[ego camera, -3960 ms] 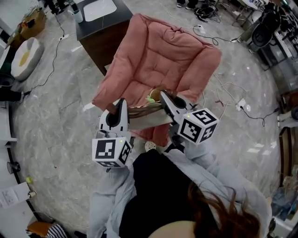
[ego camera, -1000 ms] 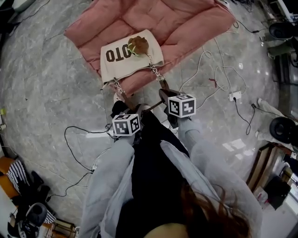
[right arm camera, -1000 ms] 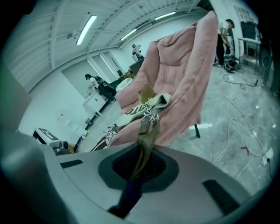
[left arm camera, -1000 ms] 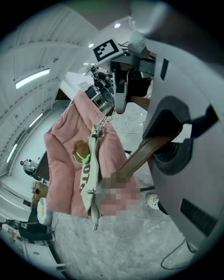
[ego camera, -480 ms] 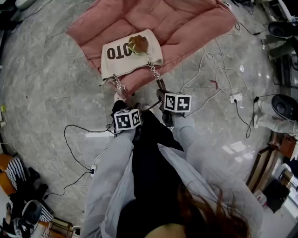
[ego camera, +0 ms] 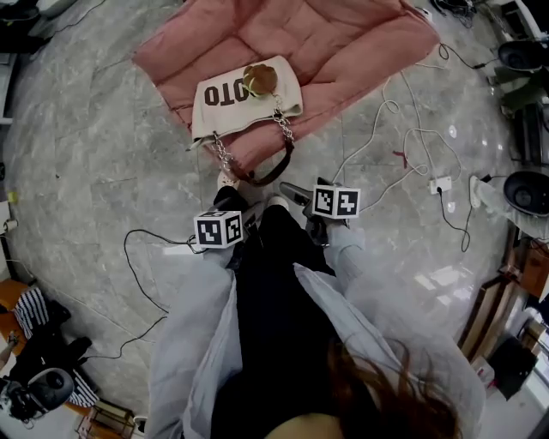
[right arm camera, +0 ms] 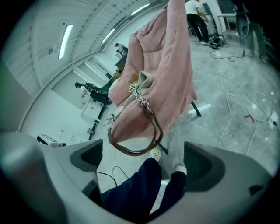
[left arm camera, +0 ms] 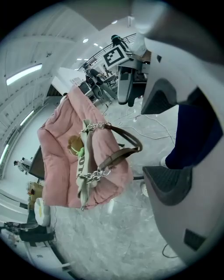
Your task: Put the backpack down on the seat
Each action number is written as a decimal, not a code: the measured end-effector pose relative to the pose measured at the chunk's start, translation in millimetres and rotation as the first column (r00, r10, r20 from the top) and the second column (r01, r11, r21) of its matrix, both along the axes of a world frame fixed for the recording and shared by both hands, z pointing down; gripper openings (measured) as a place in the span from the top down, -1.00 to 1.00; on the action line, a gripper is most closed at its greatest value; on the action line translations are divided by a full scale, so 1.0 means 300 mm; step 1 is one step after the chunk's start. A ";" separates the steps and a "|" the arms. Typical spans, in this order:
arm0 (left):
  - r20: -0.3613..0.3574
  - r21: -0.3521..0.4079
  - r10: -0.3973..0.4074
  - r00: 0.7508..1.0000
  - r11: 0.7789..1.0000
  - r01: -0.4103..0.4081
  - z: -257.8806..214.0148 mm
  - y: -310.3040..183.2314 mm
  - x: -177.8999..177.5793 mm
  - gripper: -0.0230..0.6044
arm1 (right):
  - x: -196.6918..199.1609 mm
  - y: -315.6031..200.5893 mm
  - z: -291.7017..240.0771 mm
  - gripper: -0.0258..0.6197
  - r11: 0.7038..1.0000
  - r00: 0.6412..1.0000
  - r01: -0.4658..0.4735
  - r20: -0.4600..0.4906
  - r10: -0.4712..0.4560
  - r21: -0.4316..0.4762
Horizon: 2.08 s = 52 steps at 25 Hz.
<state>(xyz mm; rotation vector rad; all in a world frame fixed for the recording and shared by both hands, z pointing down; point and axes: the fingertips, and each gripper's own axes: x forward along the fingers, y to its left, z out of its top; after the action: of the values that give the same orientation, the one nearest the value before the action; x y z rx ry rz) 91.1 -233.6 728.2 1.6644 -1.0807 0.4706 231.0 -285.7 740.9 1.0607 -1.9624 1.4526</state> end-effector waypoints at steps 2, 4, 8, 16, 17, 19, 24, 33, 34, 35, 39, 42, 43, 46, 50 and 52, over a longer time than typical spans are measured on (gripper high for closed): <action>0.011 0.052 -0.016 1.000 0.999 0.016 -0.057 -0.013 -0.033 -0.27 | -0.023 0.002 -0.053 -0.87 0.999 0.997 -0.006 0.082 0.002 0.044; 0.007 0.108 -0.030 1.000 0.994 0.029 -0.129 -0.031 -0.048 -0.27 | -0.051 -0.015 -0.131 -0.87 0.995 0.984 -0.006 0.177 -0.013 0.104; -0.018 0.238 -0.077 0.997 0.968 0.079 -0.299 -0.078 -0.073 -0.26 | -0.098 -0.056 -0.321 -0.87 0.971 0.952 0.014 0.294 -0.087 0.240; 0.048 0.458 -0.094 0.994 0.887 0.062 -0.570 -0.158 -0.110 -0.26 | -0.137 -0.106 -0.652 -0.78 0.913 0.912 -0.034 0.386 -0.138 0.406; 0.055 0.486 -0.103 0.993 0.872 0.063 -0.607 -0.170 -0.117 -0.26 | -0.130 -0.118 -0.697 -0.78 0.903 0.910 -0.049 0.391 -0.136 0.426; 0.068 0.543 -0.126 0.990 0.837 0.069 -0.681 -0.188 -0.133 -0.26 | -0.113 -0.133 -0.781 -0.76 0.888 0.903 -0.080 0.410 -0.128 0.453; 0.060 0.688 -0.095 0.994 0.725 0.028 -0.889 -0.240 -0.115 -0.26 | -0.081 -0.169 -0.974 -0.70 0.811 0.906 -0.102 0.390 -0.163 0.577; 0.168 0.829 -0.035 0.985 0.546 -0.122 -1.121 -0.279 -0.049 0.34 | 0.001 -0.161 -1.196 -0.35 0.633 0.952 -0.098 0.258 -0.166 0.768; 0.182 0.836 -0.055 0.982 0.534 -0.125 -1.134 -0.282 -0.055 0.48 | 0.013 -0.163 -1.204 -0.28 0.624 0.961 -0.095 0.235 -0.146 0.776; 0.191 0.843 -0.069 0.979 0.522 -0.128 -1.149 -0.284 -0.059 0.51 | 0.023 -0.164 -1.211 -0.17 0.614 0.970 -0.091 0.210 -0.125 0.784; 0.165 0.867 -0.077 0.983 0.486 -0.108 -1.209 -0.283 -0.056 0.68 | 0.064 -0.162 -1.237 0.36 0.565 0.983 -0.114 0.177 -0.058 0.817; 0.121 0.870 -0.057 0.991 0.487 -0.078 -1.217 -0.284 -0.043 0.79 | 0.094 -0.162 -1.243 0.78 0.547 0.975 -0.171 0.220 -0.025 0.819; 0.112 0.870 -0.059 0.992 0.489 -0.069 -1.216 -0.282 -0.043 0.83 | 0.101 -0.161 -1.238 0.90 0.539 0.976 -0.172 0.217 -0.021 0.825; 0.119 0.865 -0.062 0.991 0.497 -0.072 -1.204 -0.277 -0.043 0.87 | 0.109 -0.151 -1.212 0.90 0.526 0.989 -0.119 0.146 -0.010 0.842; 0.137 0.852 -0.056 0.989 0.516 -0.089 -1.174 -0.258 -0.029 0.87 | 0.121 -0.129 -1.169 0.90 0.545 0.998 -0.059 0.061 0.014 0.836; 0.146 0.843 -0.067 0.987 0.530 -0.088 -1.156 -0.252 -0.029 0.87 | 0.125 -0.121 -1.152 0.90 0.556 0.999 -0.048 0.046 0.017 0.830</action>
<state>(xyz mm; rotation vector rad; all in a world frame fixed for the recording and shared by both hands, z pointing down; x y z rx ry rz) 82.6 -309.2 381.3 2.5288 -1.5727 0.0342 268.5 -321.9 395.3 1.4325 -2.7476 0.4413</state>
